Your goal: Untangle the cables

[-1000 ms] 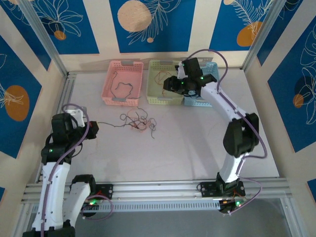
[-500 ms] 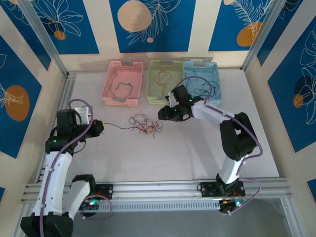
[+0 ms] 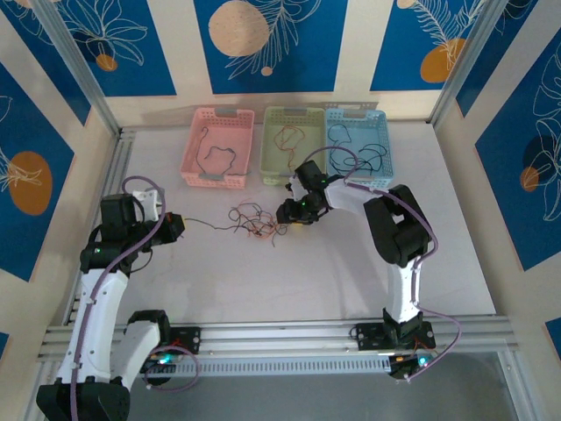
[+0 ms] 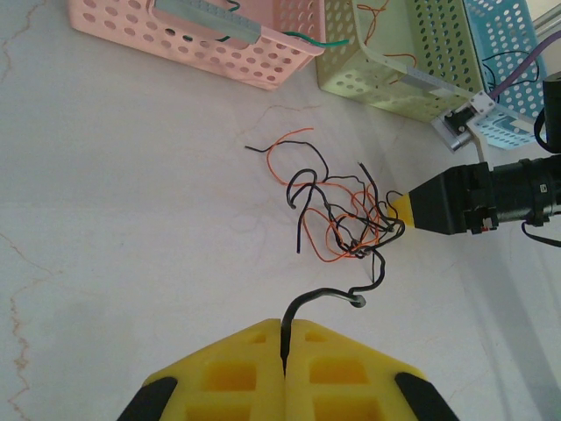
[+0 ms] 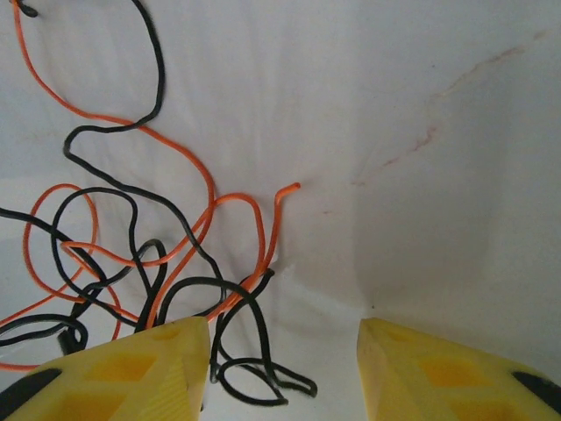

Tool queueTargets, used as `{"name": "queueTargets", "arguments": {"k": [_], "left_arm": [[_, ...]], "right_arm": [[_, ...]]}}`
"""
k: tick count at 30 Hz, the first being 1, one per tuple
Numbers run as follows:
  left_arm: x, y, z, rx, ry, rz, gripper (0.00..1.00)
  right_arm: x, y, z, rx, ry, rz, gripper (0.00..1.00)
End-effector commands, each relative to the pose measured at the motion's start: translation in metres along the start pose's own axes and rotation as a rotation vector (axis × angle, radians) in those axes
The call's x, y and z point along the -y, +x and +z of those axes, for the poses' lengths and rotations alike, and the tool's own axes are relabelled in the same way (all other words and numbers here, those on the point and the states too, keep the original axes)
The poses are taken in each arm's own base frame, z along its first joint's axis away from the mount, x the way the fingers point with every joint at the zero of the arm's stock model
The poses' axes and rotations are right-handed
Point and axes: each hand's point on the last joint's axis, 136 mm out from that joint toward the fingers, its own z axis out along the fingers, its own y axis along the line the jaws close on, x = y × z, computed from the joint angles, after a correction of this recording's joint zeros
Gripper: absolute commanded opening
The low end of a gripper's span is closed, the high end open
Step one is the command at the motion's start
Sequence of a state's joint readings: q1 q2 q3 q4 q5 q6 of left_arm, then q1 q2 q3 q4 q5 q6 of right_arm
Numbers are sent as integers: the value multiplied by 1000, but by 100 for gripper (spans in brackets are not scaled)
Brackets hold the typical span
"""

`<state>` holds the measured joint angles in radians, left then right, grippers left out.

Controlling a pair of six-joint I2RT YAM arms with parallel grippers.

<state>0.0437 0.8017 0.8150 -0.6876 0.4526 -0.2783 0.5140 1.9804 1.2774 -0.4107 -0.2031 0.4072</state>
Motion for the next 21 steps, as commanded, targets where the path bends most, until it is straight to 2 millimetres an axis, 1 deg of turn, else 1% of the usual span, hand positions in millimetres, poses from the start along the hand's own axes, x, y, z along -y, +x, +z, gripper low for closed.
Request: {"name": "queueTargets", "arguments": {"k": [1,3,6,15,18,21], "left_arm": [[5,0,0,0,25,18,0],[5,0,0,1,23,17,0],[4,0,0,0,21,17,0],[4,0,0,2,19,18,0],[4,0,0,1,15,18,0],[3,-1,-1,6,11,18,0]], "right_arm": [[-8,-2,3,-16,-38,-33,46],[-10,-3,3,-16,-48,-39,43],[-15,-5,0,-4,-67,-49,36],[-31,-12,-18,48,-111,-94,0],[-36,-13,-28,76,-128,-109,0],[-34,-13,-37,101,-111,-106,0]]}}
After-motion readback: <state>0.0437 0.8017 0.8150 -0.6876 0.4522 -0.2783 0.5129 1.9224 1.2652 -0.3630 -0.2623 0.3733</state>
